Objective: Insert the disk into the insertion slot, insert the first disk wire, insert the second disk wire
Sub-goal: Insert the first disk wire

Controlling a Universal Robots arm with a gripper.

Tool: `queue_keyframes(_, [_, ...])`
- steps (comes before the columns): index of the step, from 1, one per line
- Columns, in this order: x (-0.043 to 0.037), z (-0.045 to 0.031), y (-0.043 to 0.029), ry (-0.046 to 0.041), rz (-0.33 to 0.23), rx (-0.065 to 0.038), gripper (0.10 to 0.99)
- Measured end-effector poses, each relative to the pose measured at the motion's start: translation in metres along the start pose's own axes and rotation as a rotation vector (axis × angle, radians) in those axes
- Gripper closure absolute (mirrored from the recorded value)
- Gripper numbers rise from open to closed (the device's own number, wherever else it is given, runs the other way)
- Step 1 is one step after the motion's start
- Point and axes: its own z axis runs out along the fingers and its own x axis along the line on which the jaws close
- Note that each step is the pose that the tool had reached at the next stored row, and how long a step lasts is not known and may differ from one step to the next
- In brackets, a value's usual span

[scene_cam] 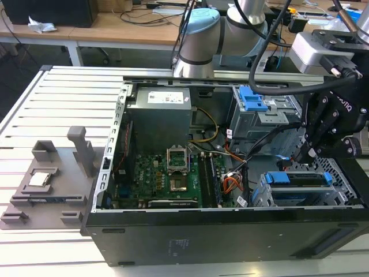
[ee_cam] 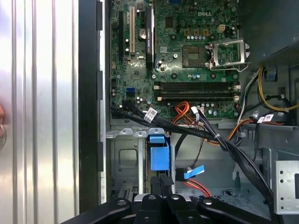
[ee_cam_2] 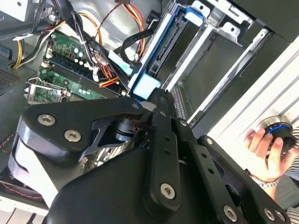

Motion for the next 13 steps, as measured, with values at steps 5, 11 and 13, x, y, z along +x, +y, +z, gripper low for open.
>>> queue_keyframes(5, [-0.0046,0.0024,-0.0169,0.0,0.0,0.0,0.98])
queue_keyframes(11, [-0.0219,0.0042,-0.039,0.0018,0.0,0.0,0.98])
queue_keyframes(13, [-0.0249,0.0047,-0.0433,0.0017,0.0,0.0,0.98])
